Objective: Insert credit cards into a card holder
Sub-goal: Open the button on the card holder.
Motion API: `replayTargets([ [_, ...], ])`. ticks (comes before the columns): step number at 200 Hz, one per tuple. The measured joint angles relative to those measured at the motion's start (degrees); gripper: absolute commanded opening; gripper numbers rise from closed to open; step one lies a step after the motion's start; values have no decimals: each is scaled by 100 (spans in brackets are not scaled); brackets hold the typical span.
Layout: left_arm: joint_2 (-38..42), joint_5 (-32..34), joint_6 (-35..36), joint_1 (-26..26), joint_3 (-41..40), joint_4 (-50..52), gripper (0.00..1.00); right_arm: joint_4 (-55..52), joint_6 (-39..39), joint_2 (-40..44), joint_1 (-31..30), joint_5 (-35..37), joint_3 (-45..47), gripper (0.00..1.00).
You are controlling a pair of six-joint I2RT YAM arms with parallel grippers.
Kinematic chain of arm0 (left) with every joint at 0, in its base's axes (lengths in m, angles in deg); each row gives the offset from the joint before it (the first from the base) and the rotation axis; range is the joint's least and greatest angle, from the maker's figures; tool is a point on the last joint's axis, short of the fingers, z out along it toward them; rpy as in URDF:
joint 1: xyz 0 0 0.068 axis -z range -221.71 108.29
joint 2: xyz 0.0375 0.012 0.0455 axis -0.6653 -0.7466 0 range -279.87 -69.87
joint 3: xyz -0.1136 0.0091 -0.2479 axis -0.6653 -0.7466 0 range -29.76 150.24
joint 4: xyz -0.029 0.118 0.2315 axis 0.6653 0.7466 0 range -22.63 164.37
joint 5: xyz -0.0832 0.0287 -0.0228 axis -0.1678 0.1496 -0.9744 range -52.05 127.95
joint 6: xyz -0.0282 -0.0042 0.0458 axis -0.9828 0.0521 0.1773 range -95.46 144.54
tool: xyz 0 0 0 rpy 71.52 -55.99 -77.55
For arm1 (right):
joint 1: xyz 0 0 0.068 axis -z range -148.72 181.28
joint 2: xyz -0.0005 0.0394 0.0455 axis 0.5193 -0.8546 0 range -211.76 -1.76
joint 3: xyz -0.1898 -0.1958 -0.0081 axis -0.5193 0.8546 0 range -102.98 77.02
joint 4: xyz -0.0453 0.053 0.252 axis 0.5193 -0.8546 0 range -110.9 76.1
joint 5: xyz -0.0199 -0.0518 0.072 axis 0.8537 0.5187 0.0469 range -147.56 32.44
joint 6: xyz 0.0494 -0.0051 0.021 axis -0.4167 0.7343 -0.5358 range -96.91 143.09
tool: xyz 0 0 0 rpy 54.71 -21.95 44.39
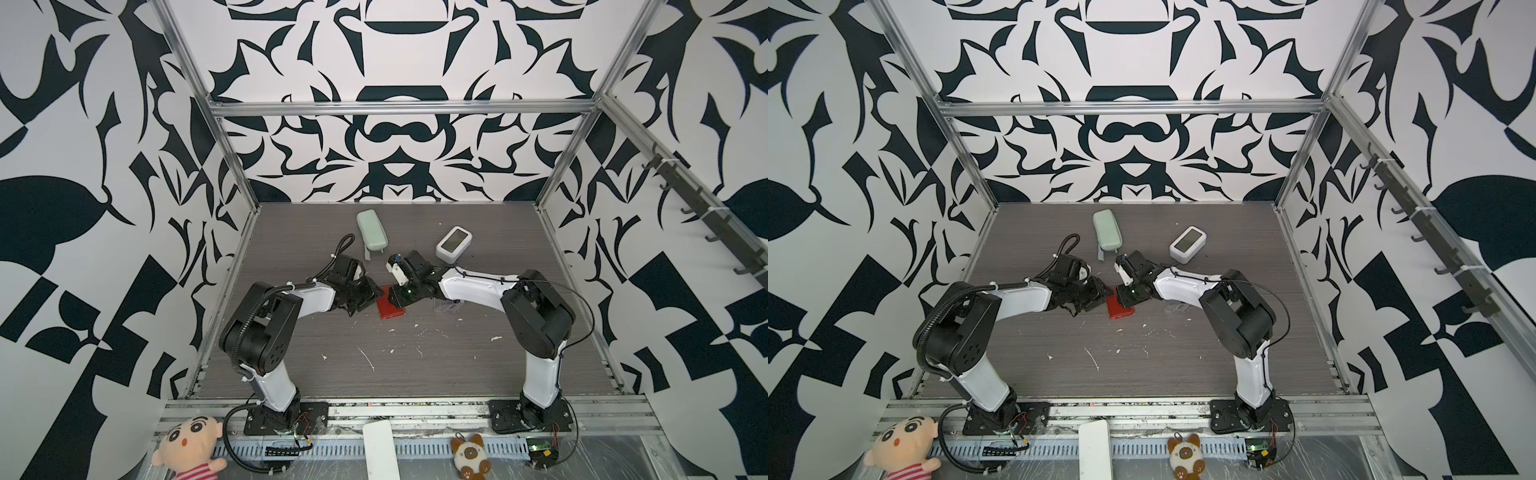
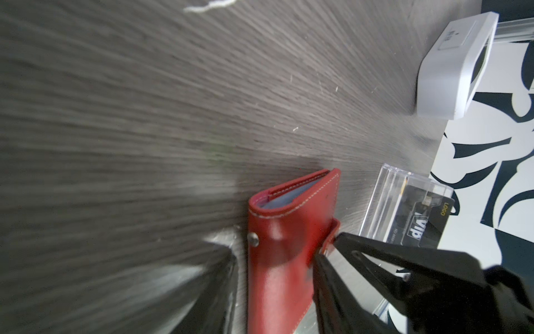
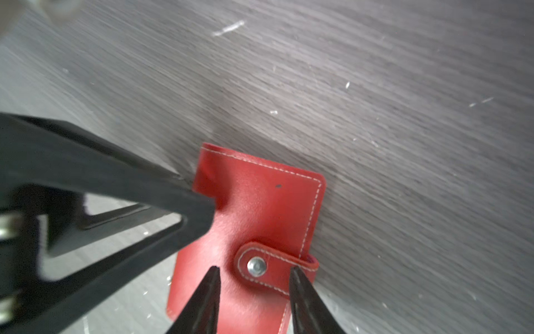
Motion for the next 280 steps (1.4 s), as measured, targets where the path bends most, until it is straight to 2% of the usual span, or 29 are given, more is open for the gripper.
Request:
replayTargets([
  [61,-101,-87,-39,7,9,-85,32,-221,13,-153,-157,437,-240,41],
  [81,-140,-107,-39,2,11,-107,23,-271,15,-173,-214,621,-278,36],
  [116,-212,-133,-66,-7,17,-142,8,-319,68,-197,-258,909,-332,17],
  [146,-212,-142,-55,7,33,-164,6,-339,50,-195,-289,1051,-345,6],
  [172,-212,-133,-50,7,33,-153,6,-387,76,-179,-315,1141,-376,0],
  [245,-214,4,166,20,232,186,5,-426,-17,-111,-319,1172,-348,0],
  [280,-216,120,376,42,407,503,5,-446,-173,260,-221,1154,-72,0],
])
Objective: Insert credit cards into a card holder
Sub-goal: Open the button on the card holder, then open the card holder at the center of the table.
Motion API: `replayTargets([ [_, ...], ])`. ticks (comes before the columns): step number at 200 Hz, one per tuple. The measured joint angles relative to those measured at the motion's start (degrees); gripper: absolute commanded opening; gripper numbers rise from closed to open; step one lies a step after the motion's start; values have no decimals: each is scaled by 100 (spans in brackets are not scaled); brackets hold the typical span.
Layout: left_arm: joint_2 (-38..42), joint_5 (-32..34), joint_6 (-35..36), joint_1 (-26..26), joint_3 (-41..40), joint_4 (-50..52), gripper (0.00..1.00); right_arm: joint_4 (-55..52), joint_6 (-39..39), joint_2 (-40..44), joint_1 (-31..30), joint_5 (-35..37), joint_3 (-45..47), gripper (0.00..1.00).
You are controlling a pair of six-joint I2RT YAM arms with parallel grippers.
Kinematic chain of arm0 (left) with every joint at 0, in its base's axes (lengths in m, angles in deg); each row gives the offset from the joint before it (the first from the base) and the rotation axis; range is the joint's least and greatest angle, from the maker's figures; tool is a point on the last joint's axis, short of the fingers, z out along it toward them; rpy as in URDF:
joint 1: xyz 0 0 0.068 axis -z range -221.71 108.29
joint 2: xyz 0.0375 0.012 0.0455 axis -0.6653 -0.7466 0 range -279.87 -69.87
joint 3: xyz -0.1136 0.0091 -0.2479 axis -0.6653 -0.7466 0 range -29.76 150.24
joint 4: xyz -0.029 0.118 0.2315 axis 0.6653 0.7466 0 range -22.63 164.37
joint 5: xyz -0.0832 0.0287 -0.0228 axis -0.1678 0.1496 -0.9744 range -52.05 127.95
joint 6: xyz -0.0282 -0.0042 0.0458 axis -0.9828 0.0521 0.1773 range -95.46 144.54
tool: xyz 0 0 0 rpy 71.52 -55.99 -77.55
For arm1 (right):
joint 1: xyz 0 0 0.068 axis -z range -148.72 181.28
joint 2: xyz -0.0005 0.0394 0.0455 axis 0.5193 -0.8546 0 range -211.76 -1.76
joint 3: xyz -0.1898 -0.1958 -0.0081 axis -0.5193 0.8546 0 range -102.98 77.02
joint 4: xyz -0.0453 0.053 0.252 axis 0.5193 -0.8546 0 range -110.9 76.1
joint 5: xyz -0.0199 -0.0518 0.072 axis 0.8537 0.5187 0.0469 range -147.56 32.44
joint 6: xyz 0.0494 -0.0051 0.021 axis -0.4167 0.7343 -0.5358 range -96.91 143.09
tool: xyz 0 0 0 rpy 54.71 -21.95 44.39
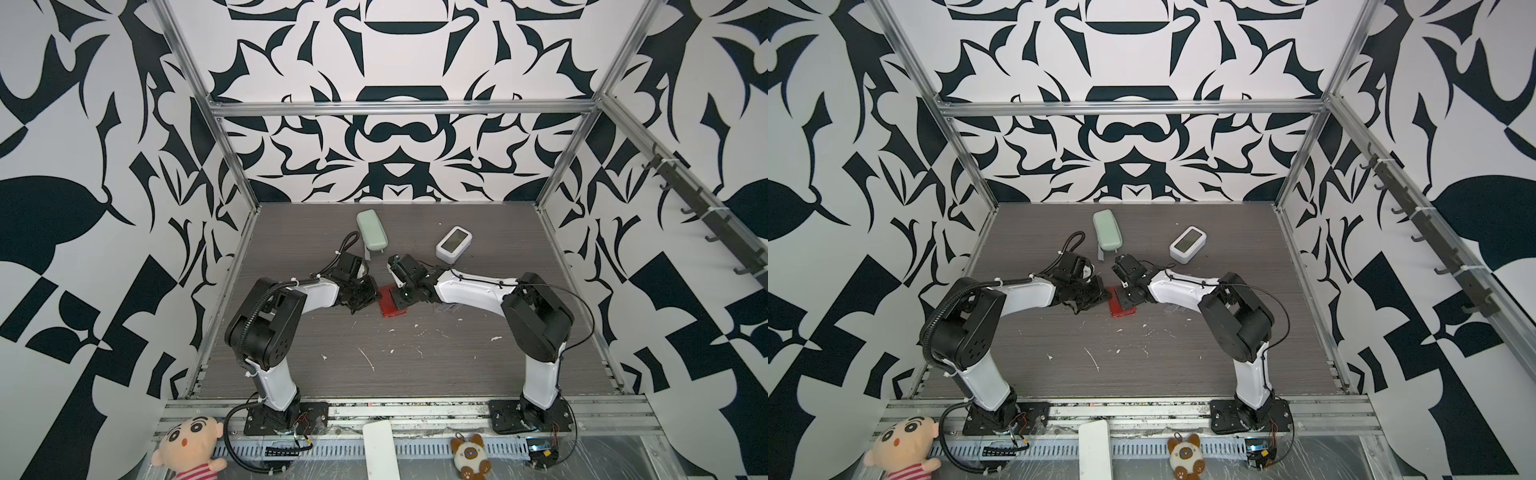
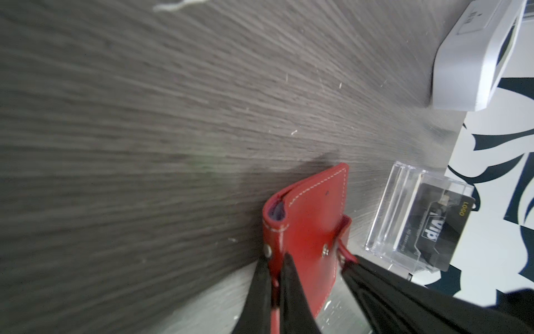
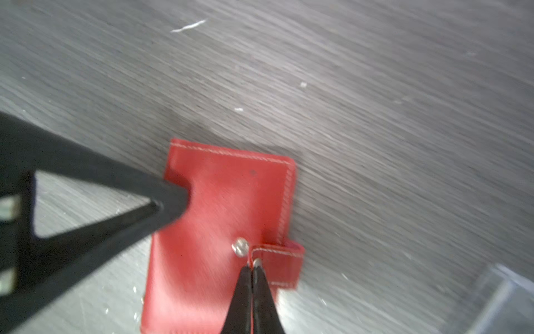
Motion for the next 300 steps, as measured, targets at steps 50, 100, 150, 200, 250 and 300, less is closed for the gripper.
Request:
replayTargets([
  [50,-17,90,308,0,144,247,27,164,-243,433,273,-341,269,0],
  [100,286,170,592,0,149,302,44,616,-597,651,420,-935,686,0],
  [150,404,-15,715,66,149,96,54,1178,-994,1040,503,-1451,898,0],
  [200,407,-111,743,151,136,-26,62,1598,-1235,1130,579,-1821,1064,0],
  [250,492,-107,780,195,74,-81,66,1823,-1360,1137,590,-2048,1134,0],
  [300,658,-4,863,240,72,-76,68,2006,-1458,1294,592,-2177,1226,0],
])
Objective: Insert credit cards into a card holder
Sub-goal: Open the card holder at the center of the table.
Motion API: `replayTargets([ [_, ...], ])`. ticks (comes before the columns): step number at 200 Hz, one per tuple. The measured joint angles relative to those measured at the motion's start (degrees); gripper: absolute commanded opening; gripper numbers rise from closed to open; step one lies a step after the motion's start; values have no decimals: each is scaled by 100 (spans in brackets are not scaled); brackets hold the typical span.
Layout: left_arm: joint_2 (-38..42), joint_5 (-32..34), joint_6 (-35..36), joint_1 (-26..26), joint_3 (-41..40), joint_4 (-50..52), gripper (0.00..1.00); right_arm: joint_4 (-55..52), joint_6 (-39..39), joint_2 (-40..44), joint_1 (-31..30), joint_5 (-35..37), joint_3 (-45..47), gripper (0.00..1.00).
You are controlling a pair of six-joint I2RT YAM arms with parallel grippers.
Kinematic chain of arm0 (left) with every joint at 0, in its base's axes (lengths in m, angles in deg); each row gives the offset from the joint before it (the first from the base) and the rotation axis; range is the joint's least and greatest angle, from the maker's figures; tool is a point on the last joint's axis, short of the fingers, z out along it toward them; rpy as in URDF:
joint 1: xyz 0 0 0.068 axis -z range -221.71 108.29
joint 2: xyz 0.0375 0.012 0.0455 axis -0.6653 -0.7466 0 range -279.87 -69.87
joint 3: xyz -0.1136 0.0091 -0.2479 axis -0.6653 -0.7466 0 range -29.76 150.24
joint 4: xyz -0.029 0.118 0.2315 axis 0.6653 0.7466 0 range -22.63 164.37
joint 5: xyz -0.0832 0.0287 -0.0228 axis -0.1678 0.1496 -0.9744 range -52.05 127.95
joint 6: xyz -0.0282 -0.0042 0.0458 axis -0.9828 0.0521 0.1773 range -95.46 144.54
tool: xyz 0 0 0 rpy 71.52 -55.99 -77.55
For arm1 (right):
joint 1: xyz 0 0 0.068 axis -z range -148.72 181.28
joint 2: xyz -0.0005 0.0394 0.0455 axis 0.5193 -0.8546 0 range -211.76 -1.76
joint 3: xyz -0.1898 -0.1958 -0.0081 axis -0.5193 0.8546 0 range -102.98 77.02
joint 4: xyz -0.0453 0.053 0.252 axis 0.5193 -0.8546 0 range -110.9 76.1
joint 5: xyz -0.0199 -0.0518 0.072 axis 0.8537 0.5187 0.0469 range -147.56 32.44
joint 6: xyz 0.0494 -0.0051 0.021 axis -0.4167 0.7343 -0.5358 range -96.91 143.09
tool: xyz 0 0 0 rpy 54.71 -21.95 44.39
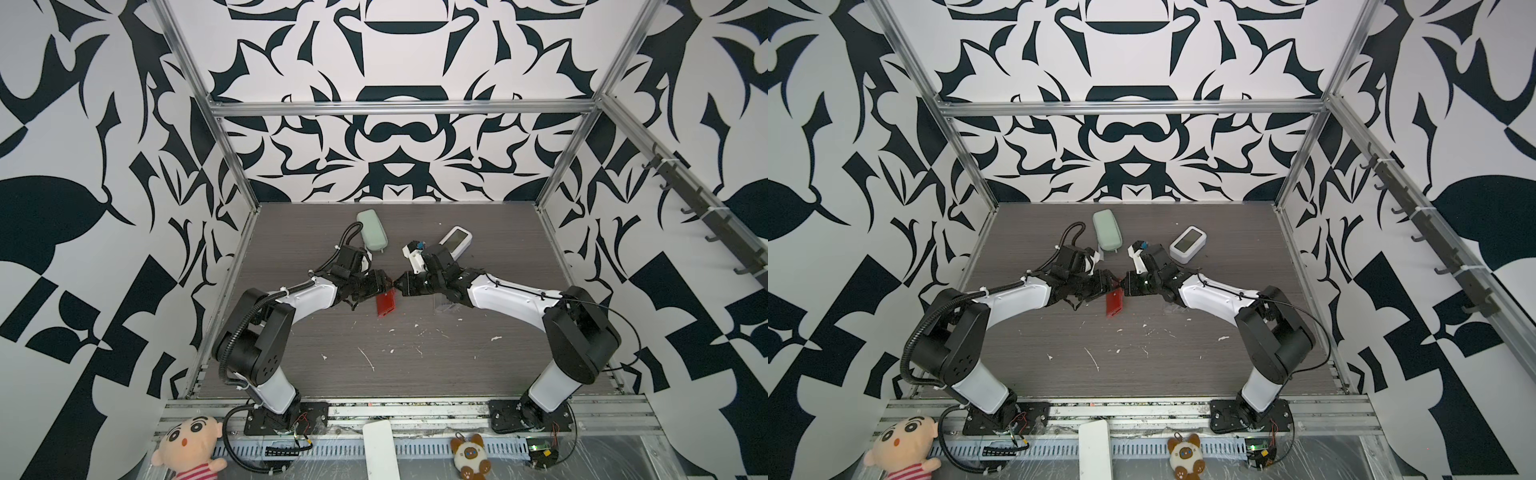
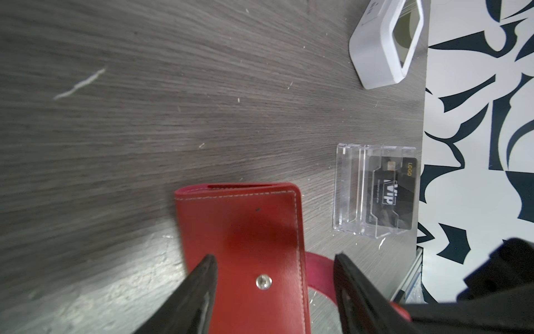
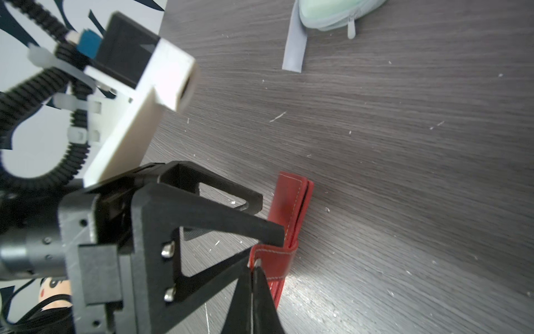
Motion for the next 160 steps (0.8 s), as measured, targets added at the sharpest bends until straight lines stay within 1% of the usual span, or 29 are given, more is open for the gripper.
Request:
replayTargets([
  [60,35,177,39,17,0,153,66,116,-31,35,-2,-76,4,0],
  [81,35,192,46,17,0,175,62,118,-31,33,0,-92,7,0],
  [109,35,203,72,20,0,216,54,120,-31,33,0,-92,11,0],
  [160,37,426,114,28,0,361,49,42,-13,33,0,35,13,0],
])
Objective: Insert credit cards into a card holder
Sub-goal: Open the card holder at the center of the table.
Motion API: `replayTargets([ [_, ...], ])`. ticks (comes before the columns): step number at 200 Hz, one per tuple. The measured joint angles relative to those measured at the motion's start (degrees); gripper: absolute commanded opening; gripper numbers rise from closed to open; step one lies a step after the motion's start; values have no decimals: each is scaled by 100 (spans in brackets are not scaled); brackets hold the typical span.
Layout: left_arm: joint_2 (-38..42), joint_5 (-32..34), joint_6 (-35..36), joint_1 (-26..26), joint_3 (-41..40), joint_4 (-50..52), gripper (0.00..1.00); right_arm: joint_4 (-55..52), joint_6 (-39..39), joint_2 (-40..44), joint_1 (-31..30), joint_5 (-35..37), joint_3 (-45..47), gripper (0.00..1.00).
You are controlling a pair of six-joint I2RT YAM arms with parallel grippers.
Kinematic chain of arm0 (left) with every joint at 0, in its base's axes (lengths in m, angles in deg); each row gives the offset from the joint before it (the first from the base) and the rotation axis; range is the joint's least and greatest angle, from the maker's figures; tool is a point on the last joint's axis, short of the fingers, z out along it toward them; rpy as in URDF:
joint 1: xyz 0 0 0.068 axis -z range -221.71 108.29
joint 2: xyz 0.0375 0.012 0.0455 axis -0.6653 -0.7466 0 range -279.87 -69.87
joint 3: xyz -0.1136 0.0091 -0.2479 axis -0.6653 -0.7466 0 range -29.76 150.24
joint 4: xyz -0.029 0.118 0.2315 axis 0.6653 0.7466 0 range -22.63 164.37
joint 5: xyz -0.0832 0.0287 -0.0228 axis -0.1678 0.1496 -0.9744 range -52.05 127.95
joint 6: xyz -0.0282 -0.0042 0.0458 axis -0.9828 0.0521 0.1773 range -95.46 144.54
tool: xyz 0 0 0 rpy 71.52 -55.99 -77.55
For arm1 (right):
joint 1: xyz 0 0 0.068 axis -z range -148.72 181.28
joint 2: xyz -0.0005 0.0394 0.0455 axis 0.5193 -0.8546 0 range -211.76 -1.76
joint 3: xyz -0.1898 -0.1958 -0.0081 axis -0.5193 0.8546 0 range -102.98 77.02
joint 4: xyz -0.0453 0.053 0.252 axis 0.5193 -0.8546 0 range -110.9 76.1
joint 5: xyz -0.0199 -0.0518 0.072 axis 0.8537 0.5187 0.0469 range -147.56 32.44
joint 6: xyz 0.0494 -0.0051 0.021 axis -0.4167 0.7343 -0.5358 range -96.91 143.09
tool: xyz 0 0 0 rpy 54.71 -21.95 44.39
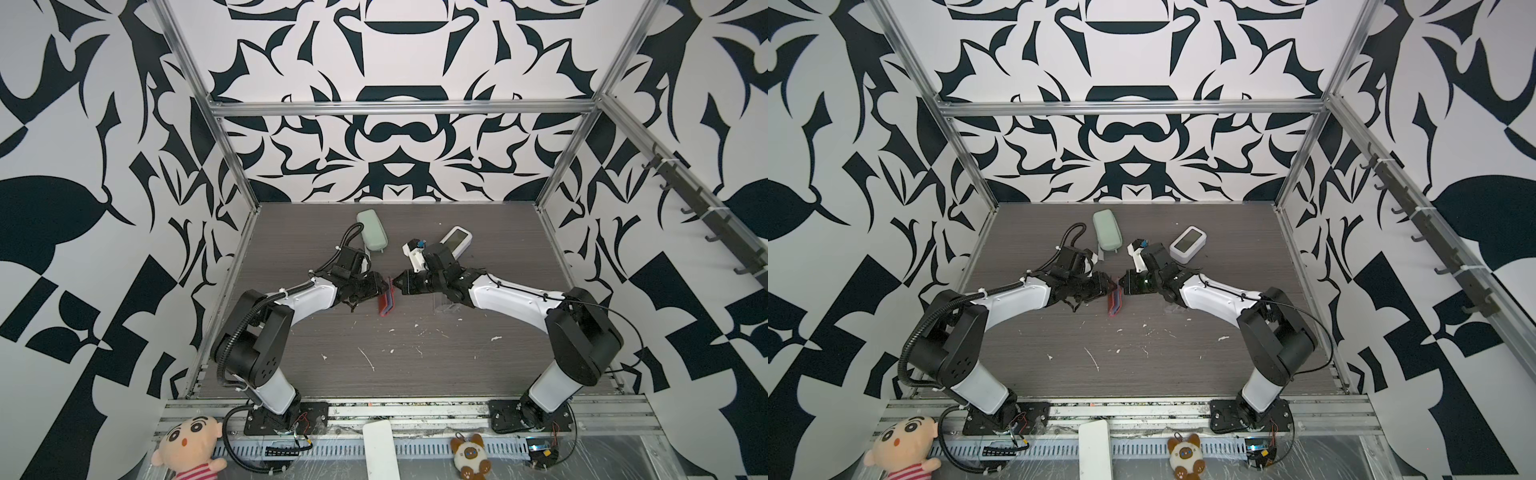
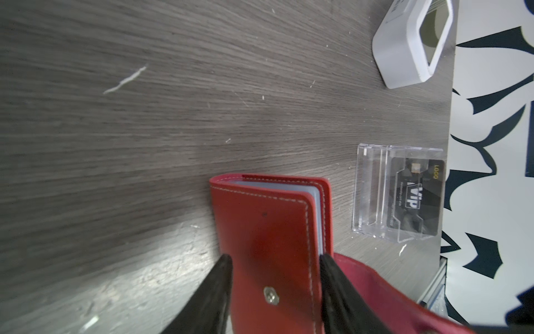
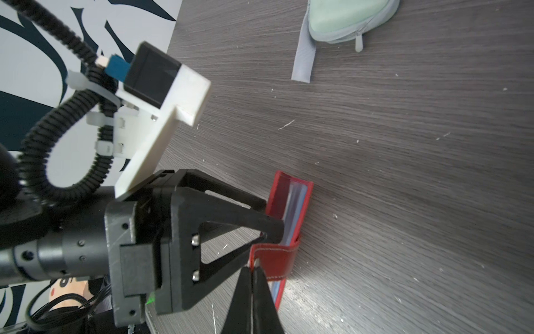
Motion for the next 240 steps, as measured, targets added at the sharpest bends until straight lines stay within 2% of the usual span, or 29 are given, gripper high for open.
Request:
replayTargets([
  [93,376,734,26,2,0,350,39,-800,315,0,0,693,-85,0],
  [153,490,1239,83,11,-232,671,33,-1023,461,-35,2,879,-197,0],
  [202,509,1639,120,11,-380,938,28,-1233,608,-378,2,986,-466,0],
  [240,509,1893,120,11,-466,992,28,-1405,680,-660,2,1051,-564,0],
])
